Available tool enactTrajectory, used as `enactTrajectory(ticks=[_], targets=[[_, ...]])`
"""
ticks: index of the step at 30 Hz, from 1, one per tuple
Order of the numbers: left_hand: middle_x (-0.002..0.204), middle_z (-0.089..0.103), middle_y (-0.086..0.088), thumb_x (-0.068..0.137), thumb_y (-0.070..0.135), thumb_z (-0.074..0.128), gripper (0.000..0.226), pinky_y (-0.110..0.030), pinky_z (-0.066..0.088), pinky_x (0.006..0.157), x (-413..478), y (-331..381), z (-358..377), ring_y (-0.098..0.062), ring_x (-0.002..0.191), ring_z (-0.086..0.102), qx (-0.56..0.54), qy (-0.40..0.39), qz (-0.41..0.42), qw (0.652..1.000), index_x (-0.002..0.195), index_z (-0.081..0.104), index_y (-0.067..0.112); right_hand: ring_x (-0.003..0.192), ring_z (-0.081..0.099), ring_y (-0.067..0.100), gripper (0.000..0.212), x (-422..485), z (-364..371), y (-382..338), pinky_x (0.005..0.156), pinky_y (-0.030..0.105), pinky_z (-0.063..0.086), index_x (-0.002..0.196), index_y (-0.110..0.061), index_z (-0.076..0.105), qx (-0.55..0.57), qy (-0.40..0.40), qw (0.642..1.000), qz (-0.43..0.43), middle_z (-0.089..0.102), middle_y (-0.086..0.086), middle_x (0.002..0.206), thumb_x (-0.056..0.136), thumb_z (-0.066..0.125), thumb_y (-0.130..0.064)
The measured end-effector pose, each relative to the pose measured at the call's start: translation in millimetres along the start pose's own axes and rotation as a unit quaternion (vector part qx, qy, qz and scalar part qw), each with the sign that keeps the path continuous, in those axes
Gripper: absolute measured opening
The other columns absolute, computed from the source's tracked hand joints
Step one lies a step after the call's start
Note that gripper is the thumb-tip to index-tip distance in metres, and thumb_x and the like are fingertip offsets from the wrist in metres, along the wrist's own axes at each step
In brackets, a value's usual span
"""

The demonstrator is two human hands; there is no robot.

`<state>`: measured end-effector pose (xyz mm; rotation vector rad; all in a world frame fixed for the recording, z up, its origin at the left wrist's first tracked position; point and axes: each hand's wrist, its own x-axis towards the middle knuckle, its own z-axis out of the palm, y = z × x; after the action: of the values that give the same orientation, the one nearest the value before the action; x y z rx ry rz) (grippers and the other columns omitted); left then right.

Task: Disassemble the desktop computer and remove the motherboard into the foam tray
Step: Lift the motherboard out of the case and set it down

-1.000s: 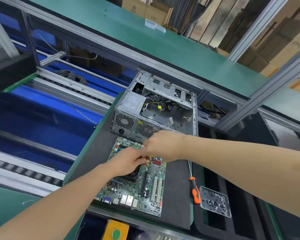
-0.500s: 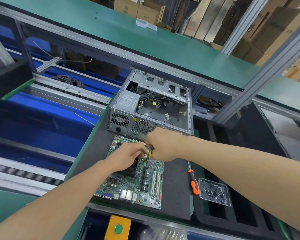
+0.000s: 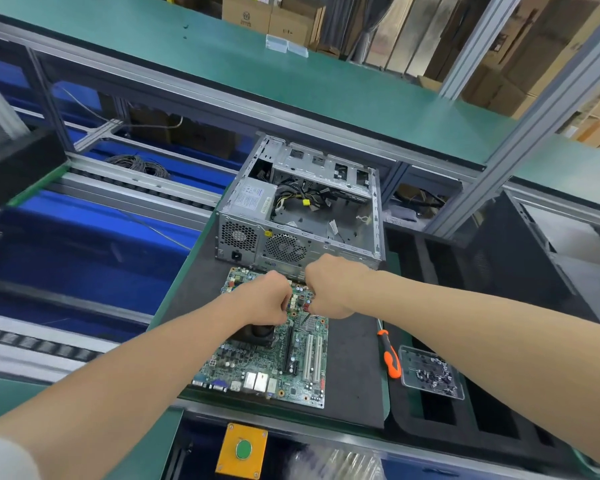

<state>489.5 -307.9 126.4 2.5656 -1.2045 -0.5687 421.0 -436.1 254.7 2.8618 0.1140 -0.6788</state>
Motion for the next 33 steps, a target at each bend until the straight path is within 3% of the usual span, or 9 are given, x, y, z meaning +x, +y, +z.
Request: enactTrajectory(ticks=[4, 9, 11, 15, 18, 21, 25, 27, 33], targets=[[0.060, 0.033, -0.008, 0.085, 0.003, 0.054, 0.023, -0.034, 0.035, 0.055, 6, 12, -3, -0.024, 0.059, 0.036, 0.072, -0.043, 0.007, 0.996, 0.065, 0.045, 0.005, 0.051, 0.045, 0.023, 0.034, -4, 1, 6, 0.046, 0.025, 0.036, 0.064, -0.011, 0.046, 0.005, -0.004, 1.000, -0.001, 0.048, 0.007, 0.067, 0.091, 0.063, -0.020], [0.080, 0.053, -0.013, 0.094, 0.010, 0.052, 0.026, -0.039, 0.049, 0.070, 6, 6, -4, -0.029, 0.075, 0.053, 0.071, -0.046, 0.028, 0.996, 0.071, 0.042, 0.012, 0.053, 0.046, 0.025, 0.036, -5, 0, 5, 0.048, 0.026, 0.037, 0.064, -0.010, 0.045, 0.045, 0.017, 0.999, -0.017, 0.049, 0.008, 0.066, 0.092, 0.065, -0.023], [0.087, 0.061, -0.013, 0.099, 0.015, 0.055, 0.026, -0.037, 0.043, 0.074, 4, -3, -3, -0.027, 0.080, 0.054, 0.017, -0.036, 0.045, 0.998, 0.074, 0.047, 0.014, 0.056, 0.049, 0.027, 0.039, -6, -2, 0, 0.049, 0.026, 0.038, 0.064, -0.009, 0.049, 0.067, 0.016, 0.997, -0.041, 0.052, 0.009, 0.065, 0.092, 0.066, -0.030], [0.105, 0.070, 0.003, 0.100, 0.020, 0.060, 0.012, -0.036, 0.048, 0.089, -9, -24, 7, -0.014, 0.093, 0.060, -0.064, 0.003, 0.102, 0.993, 0.106, 0.069, 0.016, 0.054, 0.045, 0.025, 0.040, -9, -3, -15, 0.048, 0.023, 0.036, 0.068, -0.008, 0.056, 0.070, 0.002, 0.994, -0.082, 0.051, 0.006, 0.064, 0.094, 0.066, -0.037], [0.110, 0.058, 0.023, 0.097, 0.017, 0.064, 0.013, -0.040, 0.040, 0.099, -22, -32, 17, 0.008, 0.100, 0.049, -0.097, 0.026, 0.118, 0.988, 0.104, 0.072, 0.024, 0.052, 0.045, 0.023, 0.033, -7, 2, -24, 0.047, 0.024, 0.036, 0.065, -0.010, 0.051, 0.066, 0.008, 0.995, -0.072, 0.050, 0.005, 0.065, 0.093, 0.064, -0.023], [0.129, 0.053, 0.024, 0.096, 0.012, 0.064, 0.026, -0.036, 0.026, 0.103, -28, -39, 23, 0.021, 0.105, 0.039, -0.099, 0.018, 0.109, 0.989, 0.107, 0.074, 0.033, 0.052, 0.046, 0.023, 0.030, -7, 2, -28, 0.047, 0.023, 0.036, 0.064, -0.012, 0.048, 0.053, 0.015, 0.996, -0.063, 0.050, 0.005, 0.067, 0.090, 0.062, -0.016], [0.130, 0.056, 0.034, 0.096, 0.001, 0.059, 0.061, -0.021, 0.038, 0.098, -38, -50, 20, 0.016, 0.117, 0.049, -0.247, 0.069, 0.062, 0.965, 0.116, 0.063, 0.059, 0.055, 0.048, 0.027, 0.030, -6, -13, -29, 0.048, 0.024, 0.038, 0.061, -0.013, 0.049, 0.052, 0.037, 0.996, -0.067, 0.048, 0.005, 0.063, 0.087, 0.063, -0.017], [0.122, 0.061, 0.037, 0.097, 0.003, 0.060, 0.063, -0.027, 0.045, 0.097, -45, -61, 16, 0.010, 0.114, 0.056, -0.280, 0.095, 0.022, 0.955, 0.107, 0.062, 0.064, 0.053, 0.043, 0.026, 0.037, -3, -25, -31, 0.051, 0.027, 0.040, 0.056, -0.013, 0.046, 0.062, 0.053, 0.993, -0.084, 0.043, 0.006, 0.058, 0.088, 0.064, -0.021], [0.121, 0.073, 0.004, 0.099, -0.002, 0.059, 0.034, -0.048, 0.046, 0.111, -59, -85, 26, -0.016, 0.120, 0.065, -0.435, 0.108, -0.010, 0.894, 0.114, 0.072, 0.026, 0.057, 0.040, 0.027, 0.033, 11, -35, -71, 0.052, 0.030, 0.037, 0.057, -0.012, 0.045, 0.082, 0.060, 0.988, -0.119, 0.043, 0.006, 0.056, 0.083, 0.065, -0.017]])
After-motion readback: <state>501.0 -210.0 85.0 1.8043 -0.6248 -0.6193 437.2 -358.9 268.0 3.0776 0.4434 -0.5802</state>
